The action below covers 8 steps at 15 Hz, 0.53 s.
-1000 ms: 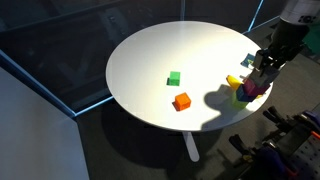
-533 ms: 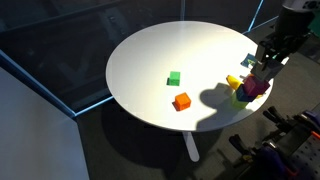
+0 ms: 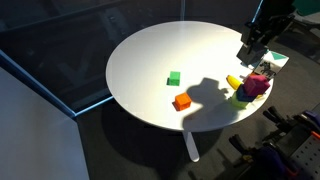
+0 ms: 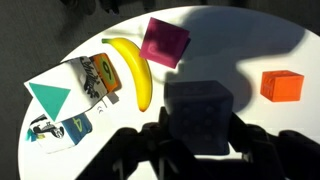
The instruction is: Take the gray block from the stack and put it on the table
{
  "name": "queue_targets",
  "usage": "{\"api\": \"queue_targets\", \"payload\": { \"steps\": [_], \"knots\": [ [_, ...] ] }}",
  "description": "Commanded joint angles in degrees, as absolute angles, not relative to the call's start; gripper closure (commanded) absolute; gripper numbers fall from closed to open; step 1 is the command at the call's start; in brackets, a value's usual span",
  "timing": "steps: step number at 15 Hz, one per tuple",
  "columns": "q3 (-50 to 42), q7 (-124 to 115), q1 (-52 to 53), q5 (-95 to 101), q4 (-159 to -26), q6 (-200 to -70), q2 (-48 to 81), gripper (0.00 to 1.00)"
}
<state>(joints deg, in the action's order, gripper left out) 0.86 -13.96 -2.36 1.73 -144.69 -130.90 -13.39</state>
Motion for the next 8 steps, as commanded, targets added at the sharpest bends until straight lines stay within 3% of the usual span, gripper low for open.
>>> {"api": "queue_targets", "payload": {
  "steps": [1,8],
  "knots": [
    [1.8,-15.1,-1.5,0.9,-138.3,-131.6,-6.3,0.7],
    [1.4,-16.3,0.2,3.0,-131.3,-135.2,7.0,0.7]
  ]
}}
